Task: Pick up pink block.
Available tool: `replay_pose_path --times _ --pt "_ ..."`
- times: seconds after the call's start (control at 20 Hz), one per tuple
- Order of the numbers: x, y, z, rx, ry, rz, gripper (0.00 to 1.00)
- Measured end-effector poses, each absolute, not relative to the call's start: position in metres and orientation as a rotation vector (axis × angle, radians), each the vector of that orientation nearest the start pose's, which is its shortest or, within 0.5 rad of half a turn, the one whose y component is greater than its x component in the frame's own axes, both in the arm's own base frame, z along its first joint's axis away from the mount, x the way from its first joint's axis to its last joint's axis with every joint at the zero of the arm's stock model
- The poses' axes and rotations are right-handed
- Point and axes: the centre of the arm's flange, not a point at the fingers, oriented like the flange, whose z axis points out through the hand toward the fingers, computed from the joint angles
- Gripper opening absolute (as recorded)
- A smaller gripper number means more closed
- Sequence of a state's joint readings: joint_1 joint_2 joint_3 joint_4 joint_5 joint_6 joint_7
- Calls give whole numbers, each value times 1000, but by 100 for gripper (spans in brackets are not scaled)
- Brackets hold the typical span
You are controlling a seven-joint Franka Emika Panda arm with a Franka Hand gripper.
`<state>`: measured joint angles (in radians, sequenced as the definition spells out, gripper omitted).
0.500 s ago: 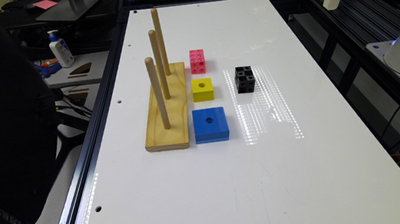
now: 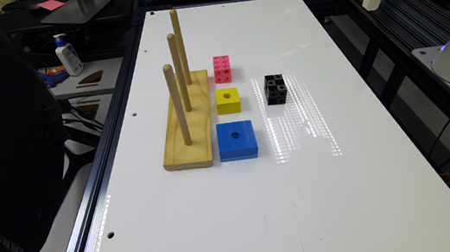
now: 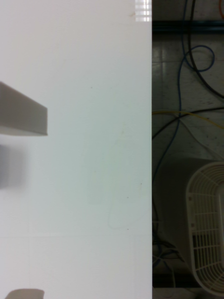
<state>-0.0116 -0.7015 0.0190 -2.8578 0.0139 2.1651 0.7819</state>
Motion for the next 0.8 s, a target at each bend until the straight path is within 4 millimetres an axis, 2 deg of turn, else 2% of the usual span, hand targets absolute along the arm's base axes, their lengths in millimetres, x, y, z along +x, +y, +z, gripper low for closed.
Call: replay_pose_path --times 0.8 --pt "328 -12 379 -2873 1221 -92 100"
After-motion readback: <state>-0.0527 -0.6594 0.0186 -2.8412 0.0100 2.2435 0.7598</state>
